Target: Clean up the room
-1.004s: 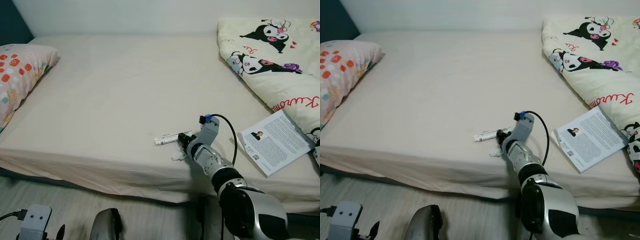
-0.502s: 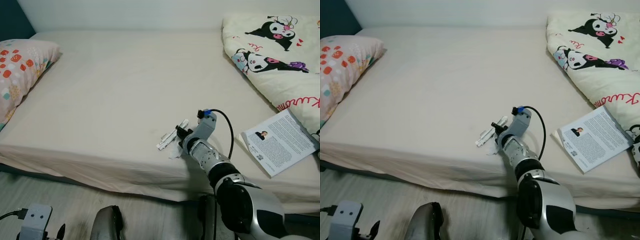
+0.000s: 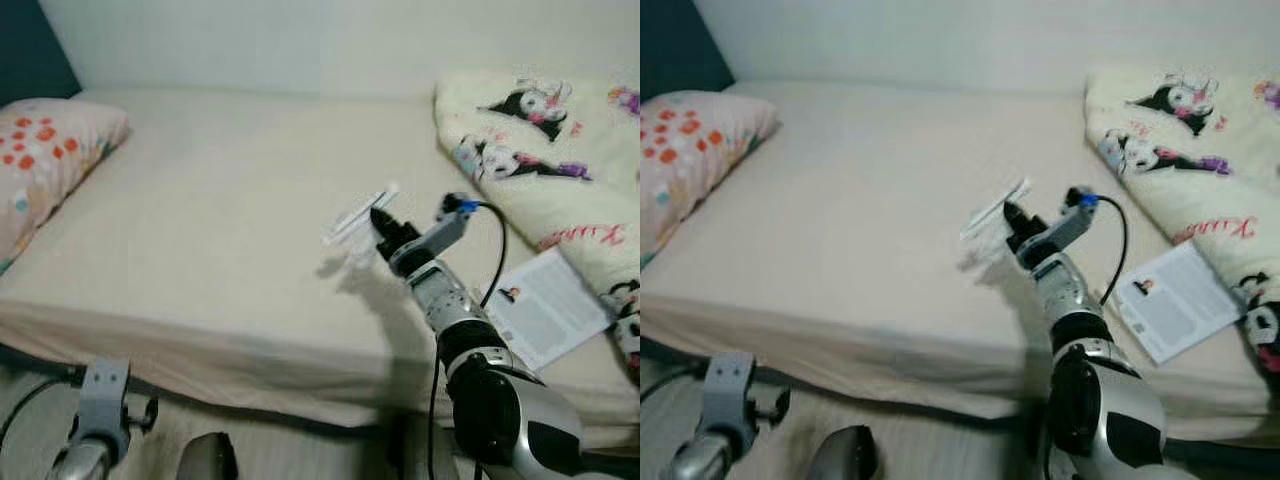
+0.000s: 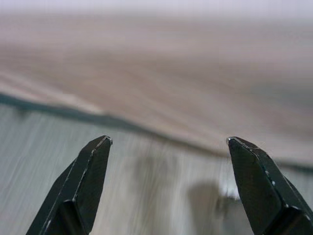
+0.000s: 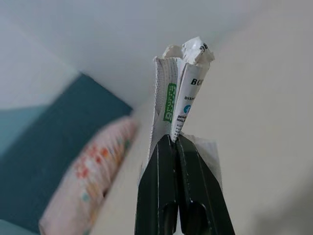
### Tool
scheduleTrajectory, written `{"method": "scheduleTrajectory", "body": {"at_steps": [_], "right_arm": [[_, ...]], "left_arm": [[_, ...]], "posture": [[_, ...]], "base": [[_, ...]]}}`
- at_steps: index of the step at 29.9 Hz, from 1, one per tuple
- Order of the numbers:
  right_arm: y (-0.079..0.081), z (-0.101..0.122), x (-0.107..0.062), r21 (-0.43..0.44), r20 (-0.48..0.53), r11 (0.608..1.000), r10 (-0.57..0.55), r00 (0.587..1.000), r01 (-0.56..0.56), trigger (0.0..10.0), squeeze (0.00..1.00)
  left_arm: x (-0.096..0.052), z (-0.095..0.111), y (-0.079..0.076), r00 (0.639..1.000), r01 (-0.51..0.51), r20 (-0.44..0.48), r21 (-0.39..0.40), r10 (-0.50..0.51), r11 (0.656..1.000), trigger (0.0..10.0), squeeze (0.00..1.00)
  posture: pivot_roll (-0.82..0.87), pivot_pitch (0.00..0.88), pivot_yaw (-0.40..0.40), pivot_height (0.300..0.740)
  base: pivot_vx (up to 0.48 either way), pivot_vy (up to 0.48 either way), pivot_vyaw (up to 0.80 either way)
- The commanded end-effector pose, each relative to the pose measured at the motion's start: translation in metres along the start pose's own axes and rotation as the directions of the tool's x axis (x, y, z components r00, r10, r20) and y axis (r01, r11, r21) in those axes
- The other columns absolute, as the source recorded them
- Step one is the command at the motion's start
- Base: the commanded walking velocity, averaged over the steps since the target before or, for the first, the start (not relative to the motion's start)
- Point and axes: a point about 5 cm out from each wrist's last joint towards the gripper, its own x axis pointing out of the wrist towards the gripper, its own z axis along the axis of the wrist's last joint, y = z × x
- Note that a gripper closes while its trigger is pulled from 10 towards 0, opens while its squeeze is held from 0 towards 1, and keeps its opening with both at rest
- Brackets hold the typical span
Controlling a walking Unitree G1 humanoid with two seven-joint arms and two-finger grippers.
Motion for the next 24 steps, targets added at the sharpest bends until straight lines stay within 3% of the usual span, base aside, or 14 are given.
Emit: {"method": "scheduleTrajectory", "body": {"at_steps": [1, 5, 14, 15, 20, 21, 24], "right_arm": [[-0.001, -0.012, -0.008, 0.012, -0.038, 0.998, 0.054, 0.998, -0.054, 0.0, 0.0], [-0.002, -0.022, -0.015, -0.02, -0.089, 0.995, 0.093, 0.992, -0.095, 0.0, 0.0], [-0.02, -0.043, -0.033, -0.1, -0.202, 0.994, 0.024, 0.979, -0.045, 0.0, 0.0], [-0.03, -0.053, -0.043, -0.15, -0.263, 0.989, -0.025, 0.965, -0.015, 0.0, 0.0], [-0.042, -0.061, -0.059, -0.195, -0.315, 0.981, -0.086, 0.945, 0.024, 0.0, 0.0], [-0.055, -0.066, -0.074, -0.234, -0.348, 0.97, -0.147, 0.926, 0.066, 0.0, 0.0], [-0.066, -0.068, -0.086, -0.258, -0.362, 0.959, -0.206, 0.909, 0.115, 0.0, 0.0]], "left_arm": [[0.003, -0.007, 0.003, 0.997, -0.052, -0.054, -0.053, 0.049, 0.997, 10.0, 0.0], [0.013, 0.0, -0.002, 0.997, -0.069, -0.05, -0.103, 0.064, 0.992, 10.0, 0.0], [0.027, 0.01, -0.018, 0.995, -0.096, -0.058, -0.211, 0.086, 0.973, 10.0, 0.0], [0.03, 0.012, -0.027, 0.994, -0.095, -0.071, -0.228, 0.081, 0.969, 10.0, 0.0], [0.032, 0.011, -0.034, 0.994, -0.091, -0.082, -0.24, 0.073, 0.966, 10.0, 0.0], [0.031, 0.007, -0.037, 0.994, -0.085, -0.088, -0.244, 0.065, 0.966, 10.0, 0.0], [0.028, -0.001, -0.038, 0.992, -0.087, -0.107, -0.236, 0.063, 0.968, 10.0, 0.0]], "posture": [[0.04, 0.0, 0.001, 0.501], [0.03, 0.0, -0.007, 0.516], [0.01, 0.0, -0.031, 0.541], [0.01, 0.0, -0.034, 0.551], [0.0, 0.0, -0.038, 0.561], [-0.01, 0.0, -0.038, 0.571], [-0.01, 0.0, -0.036, 0.581]], "base": [[0.0, 0.0, 0.0], [0.0, 0.0, 0.0], [0.0, 0.0, 0.0], [0.0, 0.0, 0.0], [-0.321, 0.0, 0.0], [0.0, 0.0, 0.0], [0.0, 0.0, 0.0]]}}
